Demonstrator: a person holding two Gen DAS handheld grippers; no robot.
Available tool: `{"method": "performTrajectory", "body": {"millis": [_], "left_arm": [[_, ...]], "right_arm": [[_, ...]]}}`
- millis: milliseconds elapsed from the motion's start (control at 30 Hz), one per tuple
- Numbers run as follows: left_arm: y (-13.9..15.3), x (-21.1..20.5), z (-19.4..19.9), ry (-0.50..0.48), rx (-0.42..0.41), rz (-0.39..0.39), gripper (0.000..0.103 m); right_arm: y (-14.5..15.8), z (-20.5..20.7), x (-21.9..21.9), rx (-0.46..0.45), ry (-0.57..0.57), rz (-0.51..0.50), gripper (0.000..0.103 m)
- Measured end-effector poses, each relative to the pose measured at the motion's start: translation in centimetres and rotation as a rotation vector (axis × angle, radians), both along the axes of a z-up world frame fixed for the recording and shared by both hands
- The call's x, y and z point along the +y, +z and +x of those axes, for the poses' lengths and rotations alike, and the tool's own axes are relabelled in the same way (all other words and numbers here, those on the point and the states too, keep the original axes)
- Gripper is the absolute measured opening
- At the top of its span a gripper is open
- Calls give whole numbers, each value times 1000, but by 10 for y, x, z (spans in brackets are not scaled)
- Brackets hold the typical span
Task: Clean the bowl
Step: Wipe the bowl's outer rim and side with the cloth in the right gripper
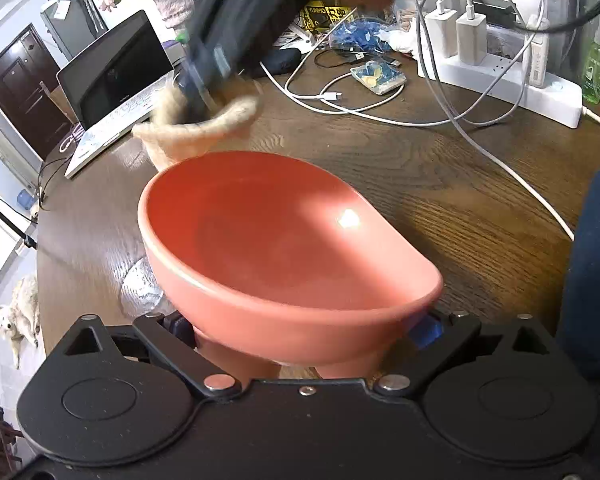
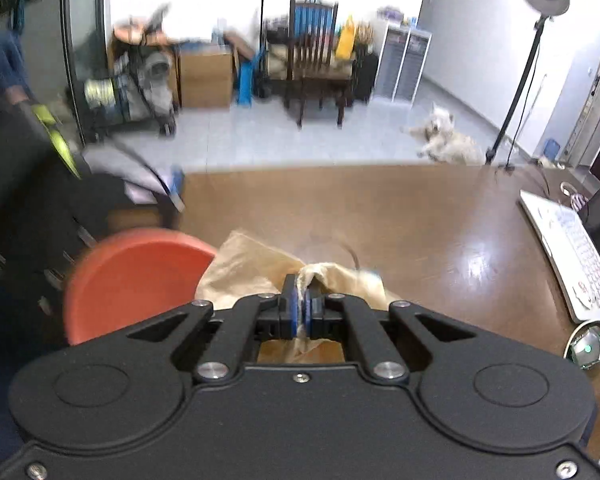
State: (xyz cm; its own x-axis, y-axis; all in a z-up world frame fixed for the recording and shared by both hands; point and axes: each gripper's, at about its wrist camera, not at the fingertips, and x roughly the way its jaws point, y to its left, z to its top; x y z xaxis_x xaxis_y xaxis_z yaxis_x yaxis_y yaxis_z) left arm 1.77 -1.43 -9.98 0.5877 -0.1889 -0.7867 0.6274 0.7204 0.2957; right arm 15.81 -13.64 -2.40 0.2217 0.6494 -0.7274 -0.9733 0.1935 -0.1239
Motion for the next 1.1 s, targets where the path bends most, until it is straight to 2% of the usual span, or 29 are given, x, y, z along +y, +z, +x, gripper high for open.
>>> {"method": "performTrajectory", "body": {"millis": [67,133,233,333,467,667,800,933,1100], "left_arm": [[0,1,-1,12,0,-7,97],[-1,3,0,30,4,-22,97],[0,9,3,63,22,-59,97],[2,8,5,60,19,-59,97],[10,2,10,39,-1,-65,97],[9,-4,14,21,-17,-51,97],[12,-2,13,10,-24,-40,97],[8,-4,10,-6,-26,-4,97],[4,-9,8,-28,-21,9,97]], "right_arm": [[-31,12,8,21,5,-82,4],[-48,10,1,58,-2,-119,4],[-63,-8,-11,121,-4,-147,4],[-72,-44,-13,135,50,-187,4],[-58,-80,-23,184,117,-168,4],[-33,-106,-31,287,149,-86,4],[-21,-114,-32,291,171,-70,4],[-5,-113,-39,333,171,-27,4],[20,-108,-37,400,183,71,3]]}}
